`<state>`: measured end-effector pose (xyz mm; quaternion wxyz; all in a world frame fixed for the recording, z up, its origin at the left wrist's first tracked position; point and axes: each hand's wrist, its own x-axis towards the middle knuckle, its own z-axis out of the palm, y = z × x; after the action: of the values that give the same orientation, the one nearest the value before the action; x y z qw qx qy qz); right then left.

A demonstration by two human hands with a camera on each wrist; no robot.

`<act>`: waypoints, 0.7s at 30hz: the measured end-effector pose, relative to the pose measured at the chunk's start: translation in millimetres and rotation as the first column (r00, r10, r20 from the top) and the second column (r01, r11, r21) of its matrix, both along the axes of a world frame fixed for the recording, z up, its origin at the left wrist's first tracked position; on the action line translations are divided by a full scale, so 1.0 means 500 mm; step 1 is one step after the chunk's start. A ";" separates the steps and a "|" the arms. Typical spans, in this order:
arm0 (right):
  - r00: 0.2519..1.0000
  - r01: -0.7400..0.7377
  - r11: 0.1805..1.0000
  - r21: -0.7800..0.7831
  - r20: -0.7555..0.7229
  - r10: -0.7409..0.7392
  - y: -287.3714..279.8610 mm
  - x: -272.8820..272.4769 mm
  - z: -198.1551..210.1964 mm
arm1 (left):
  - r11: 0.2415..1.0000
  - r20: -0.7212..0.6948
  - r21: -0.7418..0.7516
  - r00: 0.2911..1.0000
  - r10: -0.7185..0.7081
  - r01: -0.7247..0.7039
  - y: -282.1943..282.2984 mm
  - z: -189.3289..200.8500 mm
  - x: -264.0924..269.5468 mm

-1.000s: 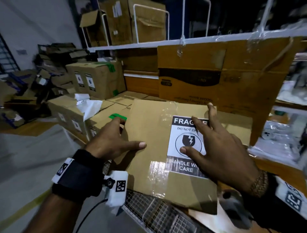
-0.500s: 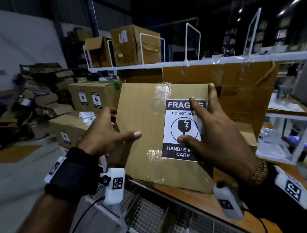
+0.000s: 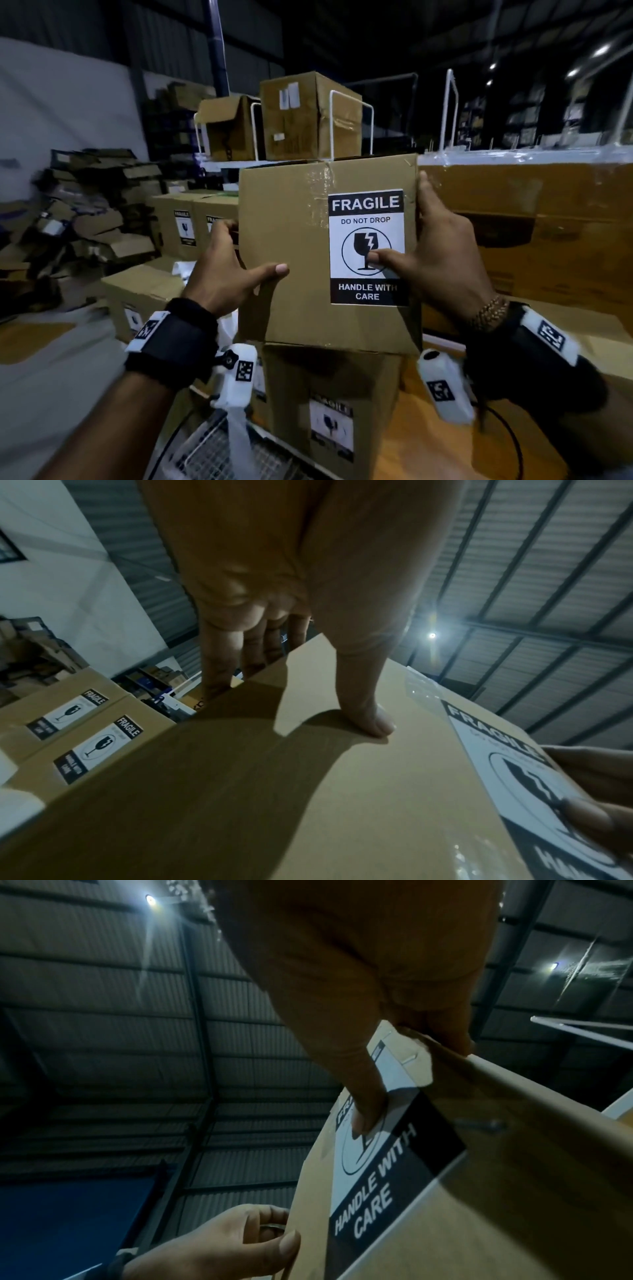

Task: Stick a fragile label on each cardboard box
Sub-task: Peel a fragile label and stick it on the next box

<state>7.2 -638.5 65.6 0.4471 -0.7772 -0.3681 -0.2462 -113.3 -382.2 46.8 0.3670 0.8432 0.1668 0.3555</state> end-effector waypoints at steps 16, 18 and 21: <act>0.982 0.159 0.981 0.108 0.086 -0.169 0.467 0.262 0.019 | 0.996 0.046 0.021 0.995 -0.090 0.089 0.501 0.030 0.342; 0.976 0.188 0.977 0.100 0.091 -0.198 0.533 0.292 0.000 | 0.992 0.031 0.040 0.992 -0.121 0.120 0.568 0.013 0.386; 0.968 0.236 0.966 0.104 0.064 -0.243 0.611 0.328 -0.031 | 0.984 -0.006 0.061 0.986 -0.165 0.165 0.649 -0.010 0.441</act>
<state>171.0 -333.0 49.9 0.4361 -0.7839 -0.2759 -0.3452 107.0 -57.7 42.1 0.3691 0.8651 0.0855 0.3286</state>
